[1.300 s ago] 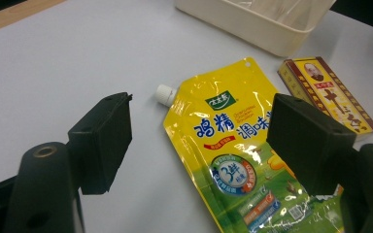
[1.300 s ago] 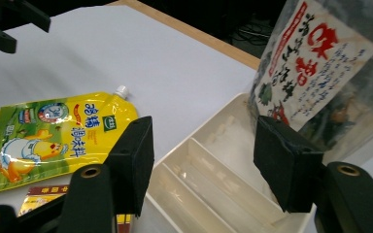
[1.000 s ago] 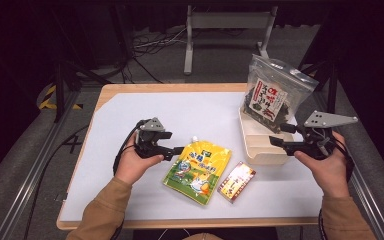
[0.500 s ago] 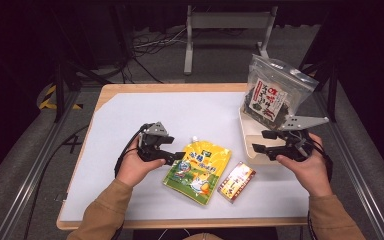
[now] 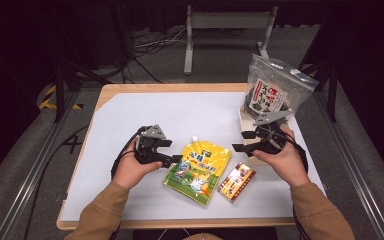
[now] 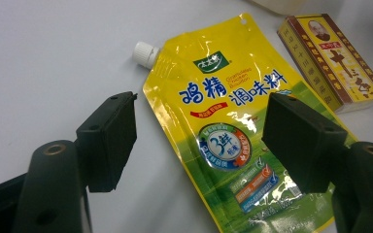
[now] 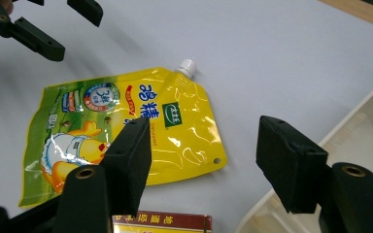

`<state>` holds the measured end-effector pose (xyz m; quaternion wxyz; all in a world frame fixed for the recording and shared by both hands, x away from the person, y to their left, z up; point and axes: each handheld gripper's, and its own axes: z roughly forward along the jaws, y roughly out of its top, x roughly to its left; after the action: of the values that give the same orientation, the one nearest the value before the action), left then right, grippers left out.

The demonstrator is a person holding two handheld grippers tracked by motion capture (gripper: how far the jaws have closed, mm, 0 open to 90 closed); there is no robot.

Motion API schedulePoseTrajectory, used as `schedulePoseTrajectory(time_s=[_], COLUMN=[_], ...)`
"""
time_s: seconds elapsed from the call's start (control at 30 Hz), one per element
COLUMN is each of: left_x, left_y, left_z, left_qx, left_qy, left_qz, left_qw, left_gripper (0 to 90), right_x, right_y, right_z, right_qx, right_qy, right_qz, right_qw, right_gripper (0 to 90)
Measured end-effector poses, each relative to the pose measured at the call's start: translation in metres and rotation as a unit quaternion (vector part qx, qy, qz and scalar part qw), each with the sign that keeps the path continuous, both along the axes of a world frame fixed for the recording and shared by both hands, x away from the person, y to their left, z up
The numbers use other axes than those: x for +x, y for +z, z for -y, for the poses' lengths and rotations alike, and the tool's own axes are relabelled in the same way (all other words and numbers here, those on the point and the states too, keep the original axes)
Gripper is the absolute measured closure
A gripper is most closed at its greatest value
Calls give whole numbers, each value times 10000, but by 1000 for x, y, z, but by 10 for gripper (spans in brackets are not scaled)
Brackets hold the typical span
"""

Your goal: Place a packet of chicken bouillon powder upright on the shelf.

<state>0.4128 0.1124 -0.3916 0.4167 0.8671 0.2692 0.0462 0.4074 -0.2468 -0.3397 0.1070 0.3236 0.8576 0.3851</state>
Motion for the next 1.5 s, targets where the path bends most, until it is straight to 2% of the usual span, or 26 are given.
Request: schedulePoseTrajectory(time_s=[0.1, 0.27, 0.37, 0.4, 0.43, 0.53, 0.8, 0.83, 0.9, 0.97, 1.0, 1.13, 1.17, 1.3, 1.5], left_x=[-1, -3, -3, -4, -4, -4, -4, -4, -4, -3, -3, -3, -3, -3, -3], left_y=[-1, -5, -5, -5, -5, -5, -5, -5, -5, -5, -5, -6, -6, -6, -6], left_z=[-1, -1, -1, -1, -1, -2, -5, -5, -6, -6, -6, -7, -7, -6, -6], left_qx=[-3, 53, 58, 56, 56, 53, 38, 34, 33, 35, 31, 19, 19, 27, 48], left_qy=[10, -13, -16, -15, -15, -4, 34, 37, 37, 38, 34, 43, 43, 24, 13], left_qz=[-18, -52, -67, -59, -59, -61, -62, -74, -67, -66, -64, -57, -57, -73, -61], left_qw=[10000, 10000, 10000, 10000, 10000, 10000, 10000, 10000, 10000, 10000, 10000, 10000, 10000, 10000, 10000], left_gripper=[285, 288, 289, 288, 289, 289, 289, 289, 289, 289, 289, 289, 289, 289, 289], right_x=[7, 19, 24, 27, 27, 32, 39, 41, 41, 44, 44, 48, 48, 51, 55], right_y=[-3, -8, -11, -14, -14, -19, -28, -30, -32, -36, -36, -43, -43, -49, -54], right_z=[-7, -18, -23, -26, -26, -31, -41, -44, -45, -48, -48, -53, -53, -56, -56], right_qx=[-110, -260, -324, -421, -421, -538, -643, -670, -693, -821, -821, -914, -914, -877, -955], right_qy=[13, 2, 13, -4, -4, -108, -355, -456, -478, -537, -537, -548, -548, -654, -728], right_qz=[-113, -467, -593, -730, -730, -926, -1143, -1213, -1246, -1337, -1337, -1533, -1533, -1724, -1757], right_qw=[9999, 9986, 9977, 9964, 9964, 9942, 9907, 9893, 9886, 9862, 9862, 9824, 9824, 9789, 9771], right_gripper=[398, 468, 468, 472, 472, 488, 490, 489, 485, 483, 483, 491, 491, 491, 463])
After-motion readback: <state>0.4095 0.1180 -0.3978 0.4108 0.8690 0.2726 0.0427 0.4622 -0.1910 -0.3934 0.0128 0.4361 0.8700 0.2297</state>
